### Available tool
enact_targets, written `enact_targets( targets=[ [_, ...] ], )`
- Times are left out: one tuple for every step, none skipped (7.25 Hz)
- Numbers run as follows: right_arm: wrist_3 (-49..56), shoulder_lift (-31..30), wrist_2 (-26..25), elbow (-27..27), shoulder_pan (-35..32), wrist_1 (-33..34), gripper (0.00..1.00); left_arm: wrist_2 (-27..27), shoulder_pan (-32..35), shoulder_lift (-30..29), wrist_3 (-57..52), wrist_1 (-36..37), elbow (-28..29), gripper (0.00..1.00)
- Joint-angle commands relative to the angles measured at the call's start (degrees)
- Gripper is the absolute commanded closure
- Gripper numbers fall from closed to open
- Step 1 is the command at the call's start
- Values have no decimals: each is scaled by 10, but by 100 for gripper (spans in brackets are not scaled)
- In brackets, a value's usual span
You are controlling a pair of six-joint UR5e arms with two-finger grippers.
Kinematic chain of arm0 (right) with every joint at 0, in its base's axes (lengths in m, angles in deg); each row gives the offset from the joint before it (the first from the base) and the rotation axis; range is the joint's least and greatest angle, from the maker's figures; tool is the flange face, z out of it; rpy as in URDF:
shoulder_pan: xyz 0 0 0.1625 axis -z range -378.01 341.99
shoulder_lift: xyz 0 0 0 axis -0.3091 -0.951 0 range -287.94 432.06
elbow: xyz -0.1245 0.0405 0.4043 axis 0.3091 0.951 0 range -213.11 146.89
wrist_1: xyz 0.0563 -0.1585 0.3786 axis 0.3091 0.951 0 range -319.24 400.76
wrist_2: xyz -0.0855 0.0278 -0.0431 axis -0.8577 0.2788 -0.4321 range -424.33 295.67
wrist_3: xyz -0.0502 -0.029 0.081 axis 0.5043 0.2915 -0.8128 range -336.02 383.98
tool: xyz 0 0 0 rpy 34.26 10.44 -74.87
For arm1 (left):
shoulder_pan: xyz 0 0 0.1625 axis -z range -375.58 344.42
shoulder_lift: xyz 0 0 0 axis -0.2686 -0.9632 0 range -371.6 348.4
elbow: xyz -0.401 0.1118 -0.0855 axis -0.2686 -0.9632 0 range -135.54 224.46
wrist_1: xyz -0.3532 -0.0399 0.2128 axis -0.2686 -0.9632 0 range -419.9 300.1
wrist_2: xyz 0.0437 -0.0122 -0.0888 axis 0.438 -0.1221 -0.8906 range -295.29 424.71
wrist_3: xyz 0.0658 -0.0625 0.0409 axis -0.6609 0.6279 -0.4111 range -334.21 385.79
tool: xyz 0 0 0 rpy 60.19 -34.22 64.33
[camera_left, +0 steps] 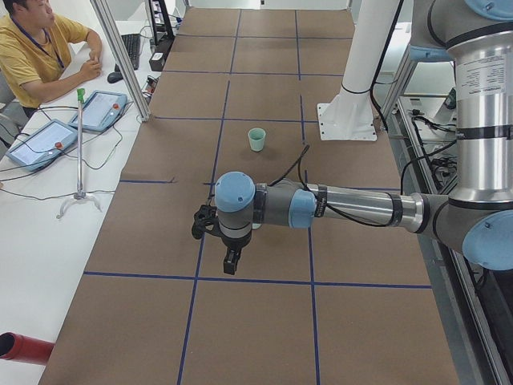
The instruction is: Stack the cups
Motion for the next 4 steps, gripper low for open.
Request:
enact_targets(
  targets=[
    [0, 0, 0, 0, 0, 0, 0, 0, -93, 7, 182, -128, 2, 0],
    [0, 0, 0, 1, 0, 0, 0, 10, -137, 21, 285, -201, 2, 0],
    [0, 0, 0, 0, 0, 0, 0, 48, -193, 38, 400, -290, 3, 0],
    [0, 0, 0, 0, 0, 0, 0, 64, -234, 39, 495, -344, 8, 0]
  ],
)
